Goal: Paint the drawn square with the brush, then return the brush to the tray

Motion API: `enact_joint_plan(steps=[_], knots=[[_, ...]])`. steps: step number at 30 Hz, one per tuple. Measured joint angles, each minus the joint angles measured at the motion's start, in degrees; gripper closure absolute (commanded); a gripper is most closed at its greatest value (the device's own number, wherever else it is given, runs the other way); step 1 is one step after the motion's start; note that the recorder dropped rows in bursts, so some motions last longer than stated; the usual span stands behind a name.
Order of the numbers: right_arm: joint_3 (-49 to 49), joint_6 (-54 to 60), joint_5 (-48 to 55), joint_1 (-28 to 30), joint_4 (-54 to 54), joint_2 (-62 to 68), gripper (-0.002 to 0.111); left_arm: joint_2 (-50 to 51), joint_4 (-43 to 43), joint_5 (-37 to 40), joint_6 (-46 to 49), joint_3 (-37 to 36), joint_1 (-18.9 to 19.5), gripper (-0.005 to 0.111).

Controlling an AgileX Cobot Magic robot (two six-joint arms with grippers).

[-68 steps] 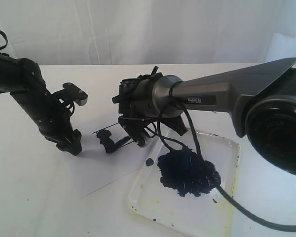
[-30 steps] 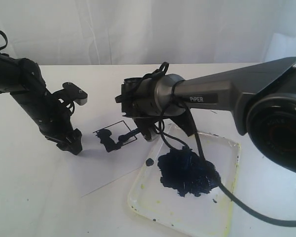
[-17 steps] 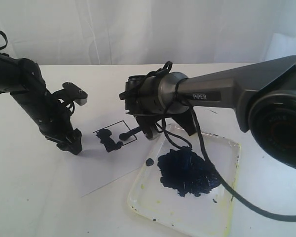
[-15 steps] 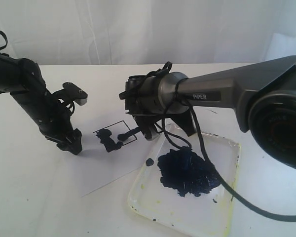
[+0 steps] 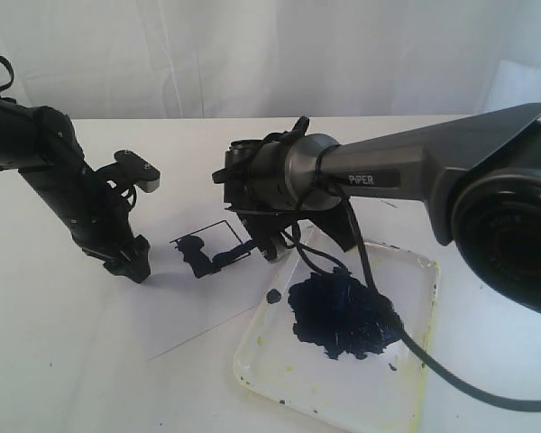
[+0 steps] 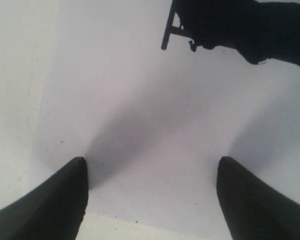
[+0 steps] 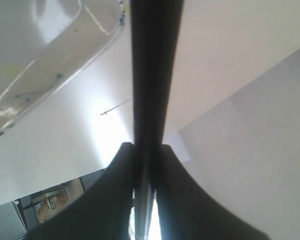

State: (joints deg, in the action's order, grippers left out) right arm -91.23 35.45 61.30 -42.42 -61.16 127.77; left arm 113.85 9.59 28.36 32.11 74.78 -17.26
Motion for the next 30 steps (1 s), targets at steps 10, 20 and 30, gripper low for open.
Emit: enact_joint_plan(steps=[10,20,30], knots=[[0.0,-0.2,4.7,0.1,-0.2,0.0,0.108,0.0,0.0,0.0,0.0,0.0,0.0,0.033],[0.0,-6.9,5.2,0.6,-0.2,0.0,0.108,0.0,0.0,0.0,0.0,0.0,0.0,0.033],[0.0,-5.9,5.2,1.1,-0.3,0.0,0.108,0.0,0.0,0.0,0.0,0.0,0.0,0.033]])
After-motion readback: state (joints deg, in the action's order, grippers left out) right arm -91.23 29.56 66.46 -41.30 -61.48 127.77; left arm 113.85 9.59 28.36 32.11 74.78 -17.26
